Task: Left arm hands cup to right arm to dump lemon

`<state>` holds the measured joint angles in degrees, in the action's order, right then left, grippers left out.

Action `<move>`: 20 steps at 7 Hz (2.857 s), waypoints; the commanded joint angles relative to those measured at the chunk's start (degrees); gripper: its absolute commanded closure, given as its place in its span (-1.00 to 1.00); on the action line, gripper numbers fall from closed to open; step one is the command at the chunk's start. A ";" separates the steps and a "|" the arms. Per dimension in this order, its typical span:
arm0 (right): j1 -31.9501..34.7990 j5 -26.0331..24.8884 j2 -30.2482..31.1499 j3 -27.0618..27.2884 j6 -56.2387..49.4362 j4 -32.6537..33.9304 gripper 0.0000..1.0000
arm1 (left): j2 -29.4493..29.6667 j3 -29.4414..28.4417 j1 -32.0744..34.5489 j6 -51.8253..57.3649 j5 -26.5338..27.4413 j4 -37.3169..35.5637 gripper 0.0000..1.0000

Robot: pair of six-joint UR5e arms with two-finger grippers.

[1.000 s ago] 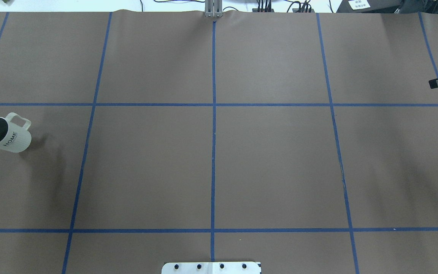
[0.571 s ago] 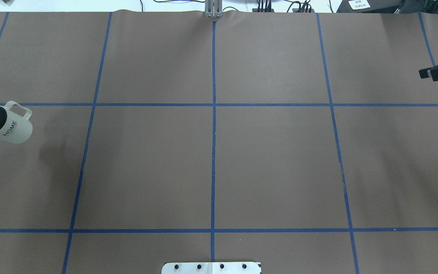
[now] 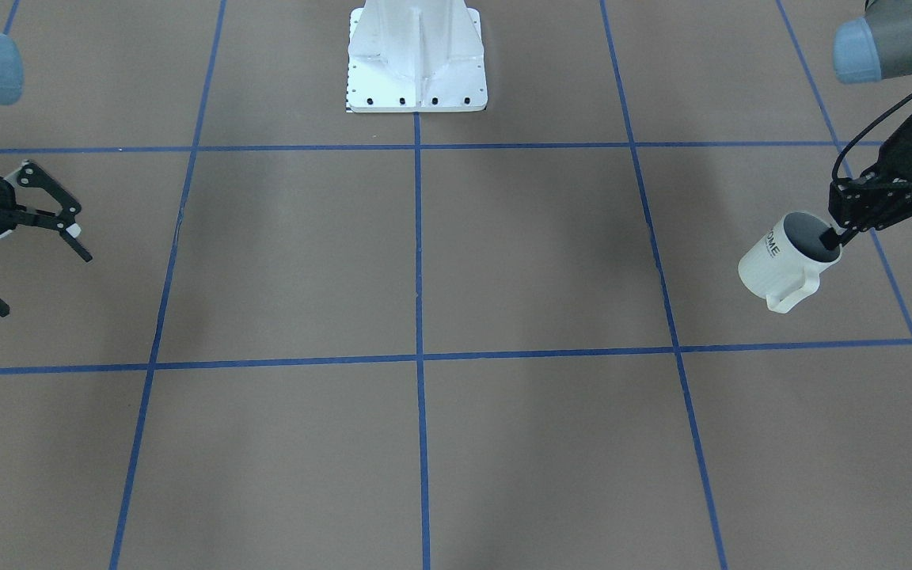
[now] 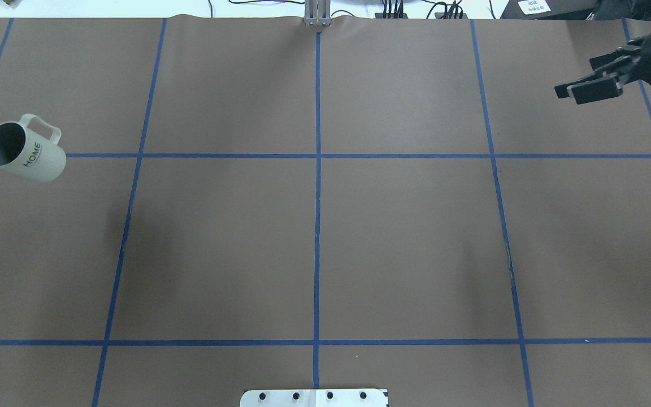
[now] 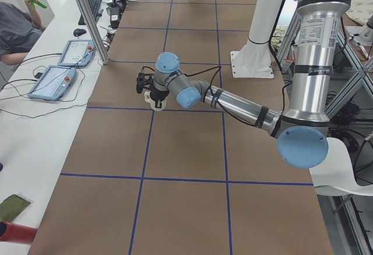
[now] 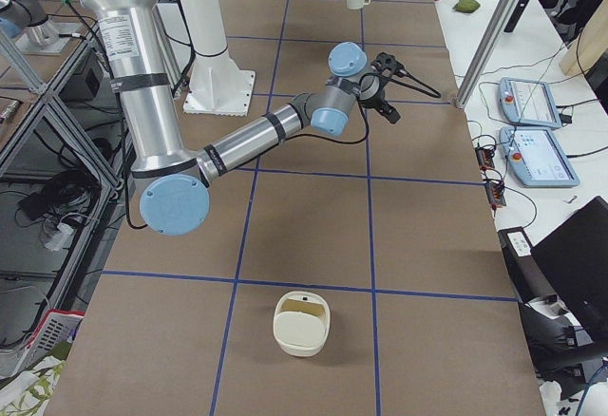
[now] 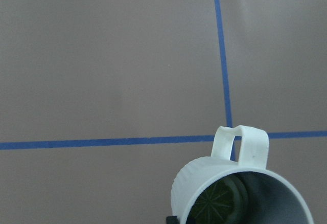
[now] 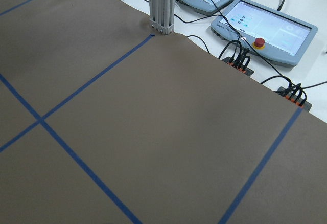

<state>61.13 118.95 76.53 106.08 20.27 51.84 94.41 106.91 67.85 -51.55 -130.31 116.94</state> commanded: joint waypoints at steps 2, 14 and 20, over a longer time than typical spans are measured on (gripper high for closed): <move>-12.03 -16.05 -8.74 -0.70 -0.49 -1.04 -0.91 | 9.53 0.06 -0.78 -17.82 -0.20 -0.22 1.00; -32.65 -54.70 -23.18 -11.86 0.38 -16.16 -0.86 | 35.93 -11.11 -14.13 -62.52 0.59 -4.18 1.00; -33.09 -54.79 -22.74 -12.03 -9.63 -17.56 -0.84 | 38.73 -11.11 -15.72 -64.38 0.67 -6.71 1.00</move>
<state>28.15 64.16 53.71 94.09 12.62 34.29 131.76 95.72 52.74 -115.26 -129.70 111.86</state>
